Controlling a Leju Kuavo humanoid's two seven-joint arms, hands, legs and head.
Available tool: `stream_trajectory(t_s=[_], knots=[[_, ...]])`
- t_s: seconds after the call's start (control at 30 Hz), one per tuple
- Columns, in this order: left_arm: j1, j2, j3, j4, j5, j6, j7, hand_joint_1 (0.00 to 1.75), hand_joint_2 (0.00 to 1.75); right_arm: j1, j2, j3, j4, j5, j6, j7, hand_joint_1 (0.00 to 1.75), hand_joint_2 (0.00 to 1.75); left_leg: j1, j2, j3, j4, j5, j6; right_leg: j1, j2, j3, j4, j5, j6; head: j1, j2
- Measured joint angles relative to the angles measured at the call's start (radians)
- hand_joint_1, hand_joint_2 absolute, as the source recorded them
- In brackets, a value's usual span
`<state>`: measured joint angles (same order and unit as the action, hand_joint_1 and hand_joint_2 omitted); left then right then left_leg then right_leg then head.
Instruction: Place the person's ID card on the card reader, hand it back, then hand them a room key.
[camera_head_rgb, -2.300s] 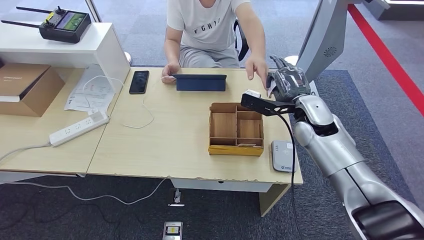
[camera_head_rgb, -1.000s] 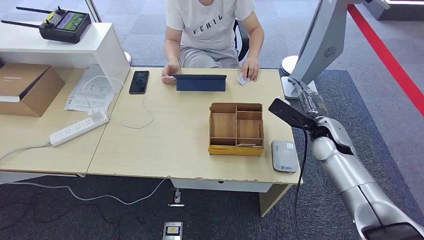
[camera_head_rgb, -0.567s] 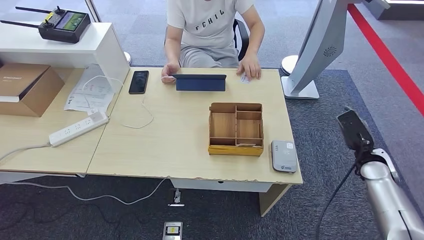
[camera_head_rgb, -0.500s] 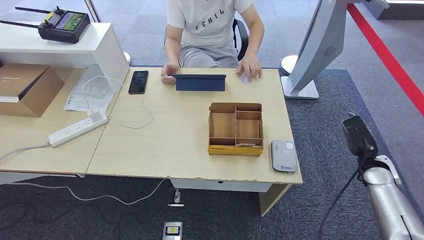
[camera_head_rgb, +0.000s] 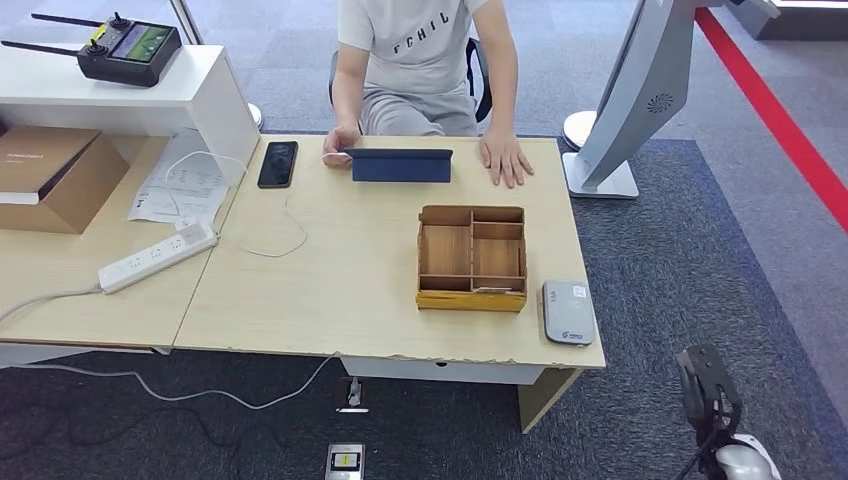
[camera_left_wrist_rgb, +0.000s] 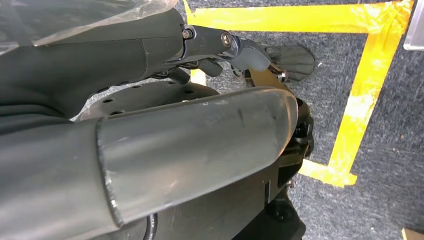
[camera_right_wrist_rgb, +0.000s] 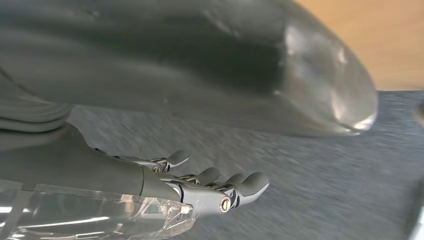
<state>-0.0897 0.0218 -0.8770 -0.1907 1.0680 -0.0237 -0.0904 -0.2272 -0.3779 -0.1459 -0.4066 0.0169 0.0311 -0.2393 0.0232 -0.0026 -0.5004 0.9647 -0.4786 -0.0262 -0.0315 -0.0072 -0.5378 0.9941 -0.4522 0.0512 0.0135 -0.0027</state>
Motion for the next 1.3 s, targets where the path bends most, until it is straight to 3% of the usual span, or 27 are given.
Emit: stream_trajectory(t_s=[0.37, 0.8, 1.3], knots=[[0.0, 0.002, 0.0, 0.0, 0.0, 0.009, -0.01, 0.0, 0.0, 0.125, 0.142, -0.06, 0.13, -0.008, -0.015, 0.015, 0.0, 0.0, 0.0, 0.001, 0.0, -0.001, 0.0, 0.0, 0.0, 0.0, 0.0, 0.0, -0.001, -0.001, 0.0, 0.0], [-0.001, 0.005, 0.0, 0.0, -0.007, 0.009, -0.015, 0.0, 0.0, 0.155, 0.207, -0.084, 0.185, -0.014, -0.061, 0.071, 0.0, 0.0, 0.0, 0.001, 0.001, -0.001, 0.0, 0.0, 0.0, 0.0, 0.001, 0.0, -0.001, -0.001, 0.0, 0.0], [-0.001, 0.008, 0.0, 0.0, 0.001, 0.024, -0.011, 0.0, 0.0, 0.159, 0.251, -0.091, 0.2, -0.003, -0.073, 0.049, 0.0, 0.0, 0.0, 0.001, 0.002, -0.001, 0.0, 0.0, 0.0, 0.001, 0.001, 0.0, -0.001, -0.001, 0.0, 0.0]])
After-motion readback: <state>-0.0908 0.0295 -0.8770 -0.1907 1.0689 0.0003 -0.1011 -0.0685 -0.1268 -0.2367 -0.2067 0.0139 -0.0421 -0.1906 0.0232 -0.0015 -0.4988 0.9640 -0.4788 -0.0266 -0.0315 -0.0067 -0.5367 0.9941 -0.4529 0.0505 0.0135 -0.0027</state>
